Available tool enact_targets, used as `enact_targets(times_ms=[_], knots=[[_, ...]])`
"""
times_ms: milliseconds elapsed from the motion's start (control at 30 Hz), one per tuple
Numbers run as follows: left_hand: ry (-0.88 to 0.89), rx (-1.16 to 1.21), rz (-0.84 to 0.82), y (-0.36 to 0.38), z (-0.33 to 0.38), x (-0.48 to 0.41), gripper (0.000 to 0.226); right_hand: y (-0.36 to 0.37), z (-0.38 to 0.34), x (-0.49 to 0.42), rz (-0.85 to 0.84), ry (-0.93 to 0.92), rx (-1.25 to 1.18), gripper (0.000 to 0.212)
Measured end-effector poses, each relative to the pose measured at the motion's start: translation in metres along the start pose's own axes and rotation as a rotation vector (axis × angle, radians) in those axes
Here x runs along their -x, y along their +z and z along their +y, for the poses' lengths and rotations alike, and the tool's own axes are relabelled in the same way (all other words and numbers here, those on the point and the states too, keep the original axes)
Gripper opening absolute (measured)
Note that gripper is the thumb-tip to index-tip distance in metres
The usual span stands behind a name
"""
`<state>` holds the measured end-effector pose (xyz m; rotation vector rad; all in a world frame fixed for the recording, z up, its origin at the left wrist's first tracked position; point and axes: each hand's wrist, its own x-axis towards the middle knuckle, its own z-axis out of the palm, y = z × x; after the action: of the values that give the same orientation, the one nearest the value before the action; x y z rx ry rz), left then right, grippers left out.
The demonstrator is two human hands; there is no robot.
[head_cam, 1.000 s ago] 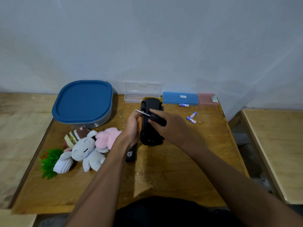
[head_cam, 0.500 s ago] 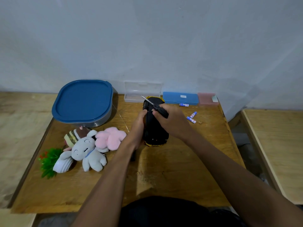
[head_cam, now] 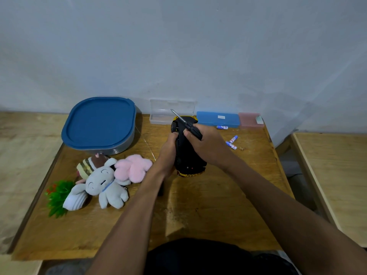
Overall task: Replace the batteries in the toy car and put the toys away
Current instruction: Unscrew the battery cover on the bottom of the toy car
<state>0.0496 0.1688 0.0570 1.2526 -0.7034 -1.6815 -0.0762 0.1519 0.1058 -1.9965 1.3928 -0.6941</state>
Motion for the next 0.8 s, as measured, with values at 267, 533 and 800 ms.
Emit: enact_targets(times_ms=[267, 533, 800], knots=[[0.026, -0.046, -0.098, -0.01, 0.004, -0.003, 0.056, 0.002, 0.0, -0.002, 0.036, 0.008, -0.074, 0.028], [0.028, -0.045, -0.142, -0.015, 0.005, -0.004, 0.053, 0.004, -0.003, -0.002, 0.052, -0.009, -0.059, 0.017], [0.016, 0.018, -0.096, -0.024, 0.004, -0.008, 0.053, -0.035, 0.002, 0.023, -0.036, 0.168, -0.184, 0.018]])
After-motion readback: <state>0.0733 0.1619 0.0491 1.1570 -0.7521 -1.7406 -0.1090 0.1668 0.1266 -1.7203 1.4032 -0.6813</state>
